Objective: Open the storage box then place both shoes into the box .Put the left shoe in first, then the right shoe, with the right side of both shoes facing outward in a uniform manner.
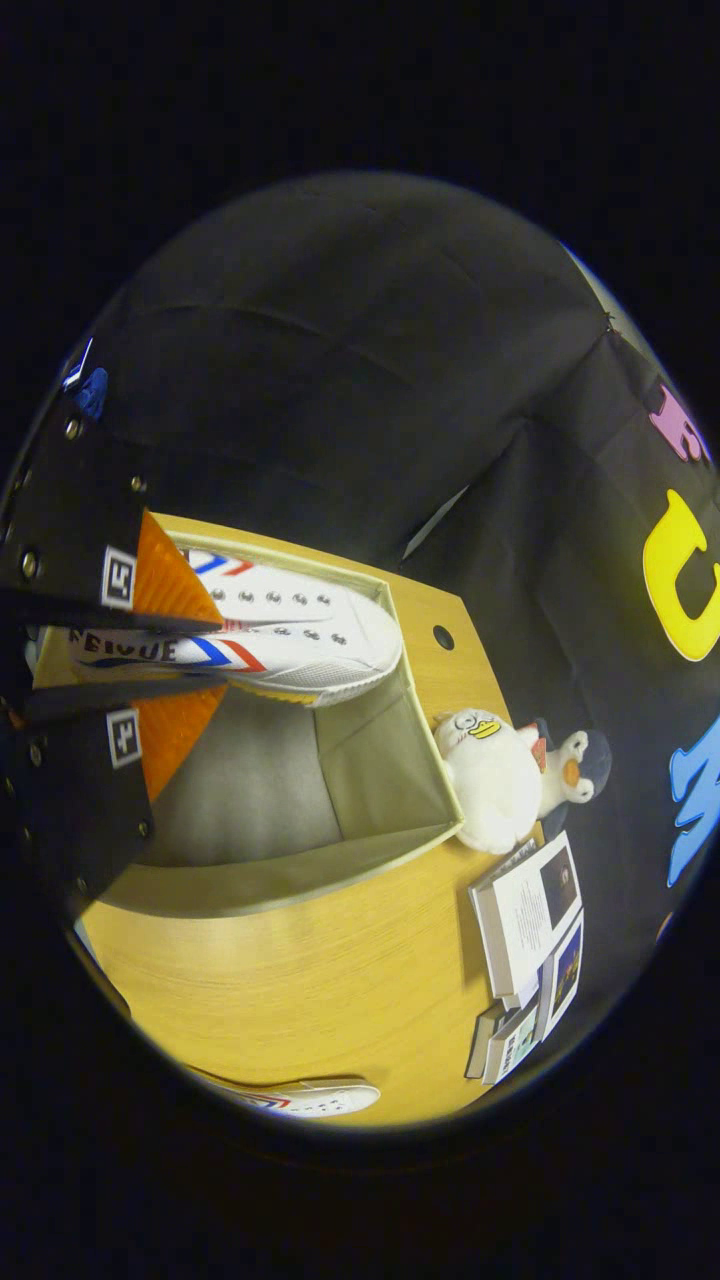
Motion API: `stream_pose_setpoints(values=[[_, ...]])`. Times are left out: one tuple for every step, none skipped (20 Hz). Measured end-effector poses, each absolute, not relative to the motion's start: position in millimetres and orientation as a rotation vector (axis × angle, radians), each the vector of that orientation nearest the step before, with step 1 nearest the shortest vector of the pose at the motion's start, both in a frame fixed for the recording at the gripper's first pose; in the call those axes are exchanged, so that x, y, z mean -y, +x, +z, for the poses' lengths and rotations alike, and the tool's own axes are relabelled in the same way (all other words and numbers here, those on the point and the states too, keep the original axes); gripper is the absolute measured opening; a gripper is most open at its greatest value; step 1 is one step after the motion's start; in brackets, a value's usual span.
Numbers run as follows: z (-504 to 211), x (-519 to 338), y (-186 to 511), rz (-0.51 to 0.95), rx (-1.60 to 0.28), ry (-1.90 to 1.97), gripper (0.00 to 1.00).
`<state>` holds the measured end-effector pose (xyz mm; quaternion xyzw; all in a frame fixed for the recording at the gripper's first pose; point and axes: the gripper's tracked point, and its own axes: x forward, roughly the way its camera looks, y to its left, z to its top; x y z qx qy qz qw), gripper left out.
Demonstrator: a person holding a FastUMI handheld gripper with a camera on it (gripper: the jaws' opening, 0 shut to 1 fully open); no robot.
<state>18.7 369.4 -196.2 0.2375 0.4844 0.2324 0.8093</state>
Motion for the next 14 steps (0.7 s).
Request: stream_pose_setpoints(values=[[-189.2, -365.2, 22.2, 0.503, -1.004, 0.499, 0.48], [-185.2, -358.2, 25.5, 0.504, -0.985, 0.47, 0.73], [-183.1, -349.1, 24.5, 0.501, -0.964, 0.43, 0.97], [-179.1, -340.3, 25.4, 0.502, -0.943, 0.401, 0.98], [-173.5, -332.2, 24.0, 0.501, -0.921, 0.383, 0.98], [-168.9, -320.7, 23.4, 0.497, -0.9, 0.372, 0.98], [-164.4, -308.2, 23.1, 0.487, -0.88, 0.362, 0.98], [-161.0, -292.9, 24.8, 0.472, -0.861, 0.351, 0.98], [-160.2, -276.9, 24.9, 0.454, -0.849, 0.339, 0.97], [-159.9, -260.3, 26.6, 0.435, -0.838, 0.33, 0.98], [-159.2, -244.3, 25.9, 0.416, -0.83, 0.326, 0.98], [-158.8, -229.2, 26.3, 0.398, -0.825, 0.325, 0.98], [-156.7, -212.9, 25.5, 0.376, -0.816, 0.325, 0.98], [-156.5, -195.6, 25.7, 0.353, -0.81, 0.322, 0.98]])
